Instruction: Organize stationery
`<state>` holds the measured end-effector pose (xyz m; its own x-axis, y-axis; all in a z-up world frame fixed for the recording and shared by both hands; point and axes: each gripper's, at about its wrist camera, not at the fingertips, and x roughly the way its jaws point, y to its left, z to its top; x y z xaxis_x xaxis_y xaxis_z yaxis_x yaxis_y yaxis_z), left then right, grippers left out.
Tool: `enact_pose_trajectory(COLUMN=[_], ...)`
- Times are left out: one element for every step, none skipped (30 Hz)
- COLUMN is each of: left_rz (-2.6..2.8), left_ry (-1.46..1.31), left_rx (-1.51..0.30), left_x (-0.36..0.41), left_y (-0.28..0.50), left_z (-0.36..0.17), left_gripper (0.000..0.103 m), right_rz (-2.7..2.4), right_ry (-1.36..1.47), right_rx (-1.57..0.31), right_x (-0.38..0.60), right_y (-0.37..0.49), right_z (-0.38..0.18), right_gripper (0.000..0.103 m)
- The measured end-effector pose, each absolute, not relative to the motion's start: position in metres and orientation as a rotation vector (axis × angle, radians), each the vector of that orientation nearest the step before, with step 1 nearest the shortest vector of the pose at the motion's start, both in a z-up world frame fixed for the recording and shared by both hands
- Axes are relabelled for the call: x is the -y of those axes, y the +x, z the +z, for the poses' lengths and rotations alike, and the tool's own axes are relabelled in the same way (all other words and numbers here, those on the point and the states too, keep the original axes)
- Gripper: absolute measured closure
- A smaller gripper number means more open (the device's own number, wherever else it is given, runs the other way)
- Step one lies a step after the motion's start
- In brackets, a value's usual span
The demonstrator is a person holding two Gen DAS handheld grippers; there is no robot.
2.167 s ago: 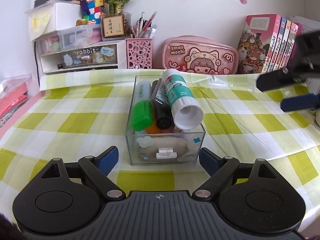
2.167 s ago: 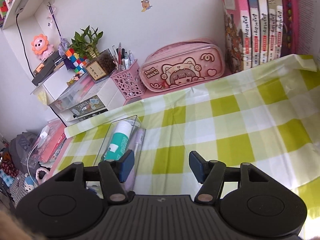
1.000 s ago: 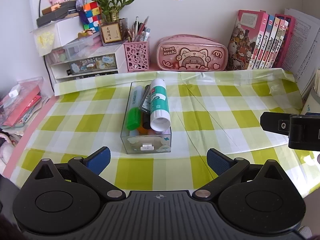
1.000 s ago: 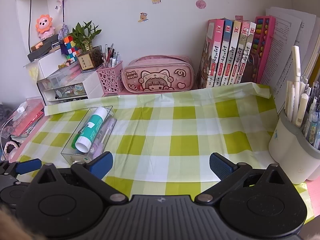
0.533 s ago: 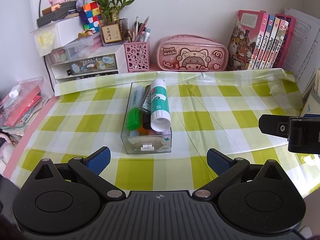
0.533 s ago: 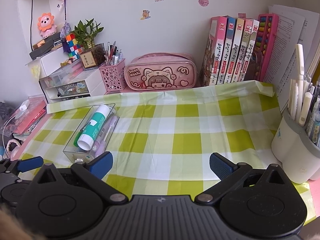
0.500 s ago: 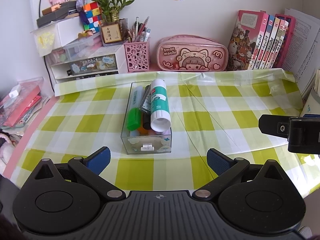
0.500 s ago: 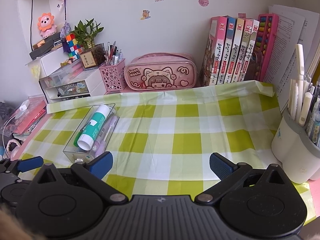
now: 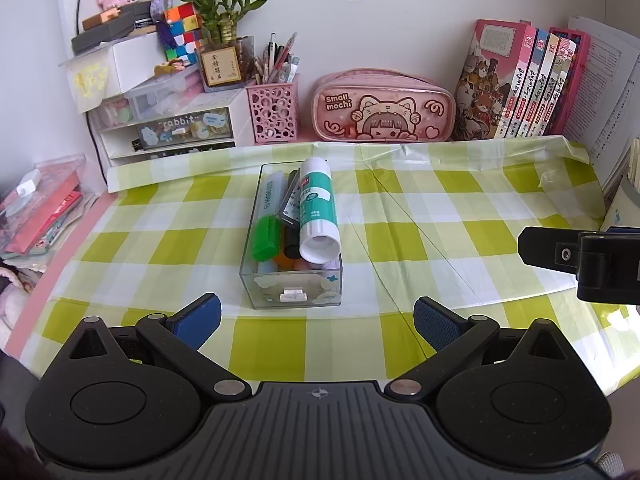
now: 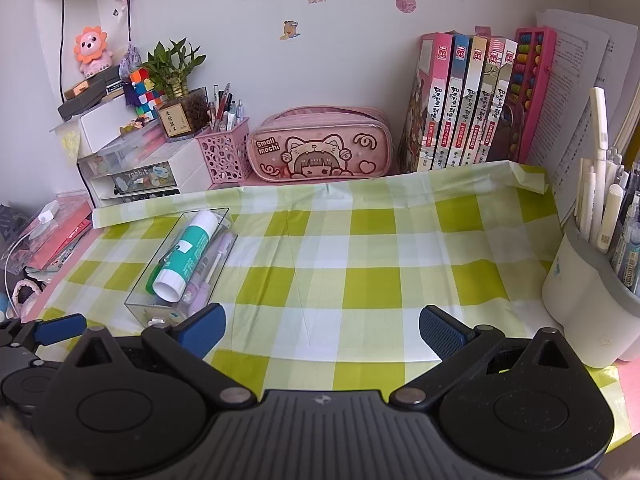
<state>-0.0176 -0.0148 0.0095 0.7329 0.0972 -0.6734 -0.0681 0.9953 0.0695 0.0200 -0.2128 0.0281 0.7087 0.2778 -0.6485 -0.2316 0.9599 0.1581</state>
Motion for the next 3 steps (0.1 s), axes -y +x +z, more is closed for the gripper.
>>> enact_pose_trajectory(left_rz=[0.091,0.09,0.09], left_ry=[0.041,0.04,0.039], left_rx=[-0.742,-0.742,-0.742], left_x=[0.0151,0.015,0.015], left_y=[-0.0173,-0.0174,-0.0174], left_z=[0.0089,0.0089,0.0088], left_gripper=[0.005,0.005,0.005], right_rz=[0.283,0.284,0.283], right_ry=[0.066,0.066,0.067], right_rx=[-0.731,-0.731,-0.731], right_x=[0.2128,0.213,0.213], right_y=[0.0202,0.0203,0.0202], right_z=[0.028,0.0278,0.0278], right_gripper=[0.0,0.0,0.0])
